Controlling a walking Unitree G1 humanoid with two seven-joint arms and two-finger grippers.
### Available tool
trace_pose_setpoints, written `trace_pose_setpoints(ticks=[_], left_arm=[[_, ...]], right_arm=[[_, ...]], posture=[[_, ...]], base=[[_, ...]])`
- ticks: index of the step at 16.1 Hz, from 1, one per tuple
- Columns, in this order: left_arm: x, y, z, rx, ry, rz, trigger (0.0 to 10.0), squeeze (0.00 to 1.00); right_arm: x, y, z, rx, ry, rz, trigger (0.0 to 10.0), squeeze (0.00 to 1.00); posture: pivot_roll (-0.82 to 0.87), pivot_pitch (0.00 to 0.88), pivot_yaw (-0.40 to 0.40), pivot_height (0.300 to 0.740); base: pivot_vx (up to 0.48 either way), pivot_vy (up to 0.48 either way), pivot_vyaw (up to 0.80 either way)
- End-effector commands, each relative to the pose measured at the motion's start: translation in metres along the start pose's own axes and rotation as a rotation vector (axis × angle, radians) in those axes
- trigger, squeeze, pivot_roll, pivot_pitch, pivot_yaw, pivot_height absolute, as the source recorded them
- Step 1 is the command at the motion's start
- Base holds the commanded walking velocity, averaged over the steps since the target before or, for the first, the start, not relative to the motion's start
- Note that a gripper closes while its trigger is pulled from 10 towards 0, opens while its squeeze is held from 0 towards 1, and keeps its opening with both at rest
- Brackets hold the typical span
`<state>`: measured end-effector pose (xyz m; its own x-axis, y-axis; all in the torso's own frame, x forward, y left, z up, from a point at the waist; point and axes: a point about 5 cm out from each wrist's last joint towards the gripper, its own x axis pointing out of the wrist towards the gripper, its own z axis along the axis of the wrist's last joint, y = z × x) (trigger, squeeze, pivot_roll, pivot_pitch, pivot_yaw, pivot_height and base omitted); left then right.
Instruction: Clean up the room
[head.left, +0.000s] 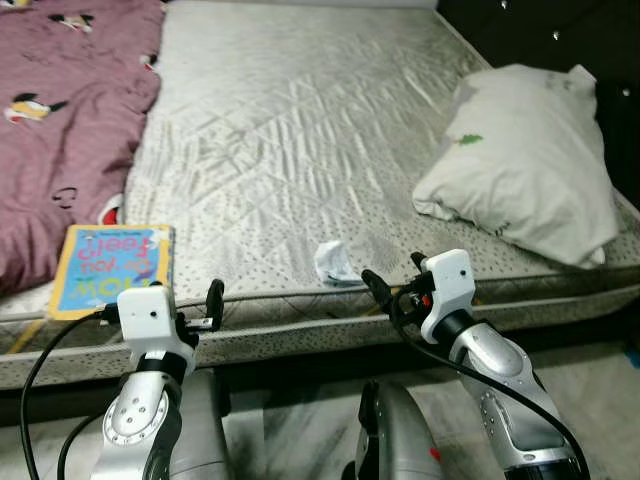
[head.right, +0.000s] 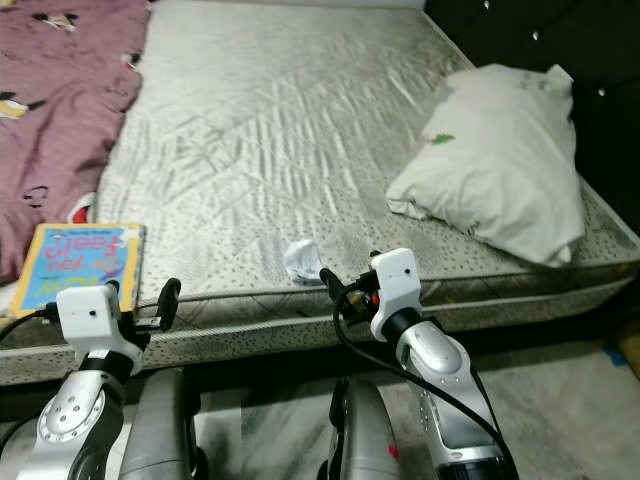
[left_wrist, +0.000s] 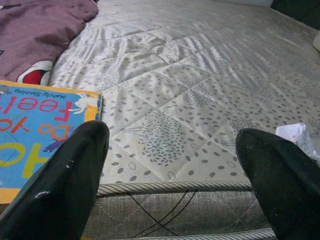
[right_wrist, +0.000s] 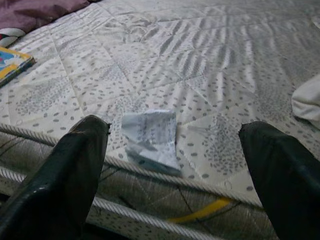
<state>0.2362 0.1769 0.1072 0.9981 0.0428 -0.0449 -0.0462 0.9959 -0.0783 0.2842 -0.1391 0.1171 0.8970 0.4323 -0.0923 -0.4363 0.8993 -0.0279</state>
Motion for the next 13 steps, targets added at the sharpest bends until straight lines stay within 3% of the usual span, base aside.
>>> trace_pose_setpoints(ticks=[1,6,7,10,13], left_arm=[[-0.001,0.001,0.0,0.015,-0.003,0.014,10.0,0.0],[0.0,0.001,0.0,0.017,-0.006,0.024,10.0,0.0],[0.001,0.001,0.001,0.016,-0.009,0.021,10.0,0.0],[0.002,0.004,0.007,0.022,-0.029,0.03,10.0,0.0],[-0.003,0.011,0.005,0.02,-0.025,0.069,10.0,0.0]], right_arm=[[0.0,0.0,-0.001,0.0,-0.001,0.016,10.0,0.0],[0.004,0.002,0.001,0.007,-0.01,0.032,10.0,0.0],[0.006,0.003,0.002,-0.035,-0.015,0.037,10.0,0.0],[0.008,0.004,0.003,-0.026,-0.031,0.015,10.0,0.0],[0.014,0.002,0.006,-0.005,-0.038,0.013,10.0,0.0]], posture=[[-0.01,0.117,-0.089,0.519],[-0.01,0.102,-0.084,0.519],[0.0,0.094,-0.084,0.519],[0.02,0.077,-0.098,0.519],[0.02,0.091,-0.111,0.519]], base=[[0.0,0.0,0.0],[0.0,0.0,0.0],[0.0,0.0,0.48],[0.0,0.0,0.8],[0.0,0.0,0.0]])
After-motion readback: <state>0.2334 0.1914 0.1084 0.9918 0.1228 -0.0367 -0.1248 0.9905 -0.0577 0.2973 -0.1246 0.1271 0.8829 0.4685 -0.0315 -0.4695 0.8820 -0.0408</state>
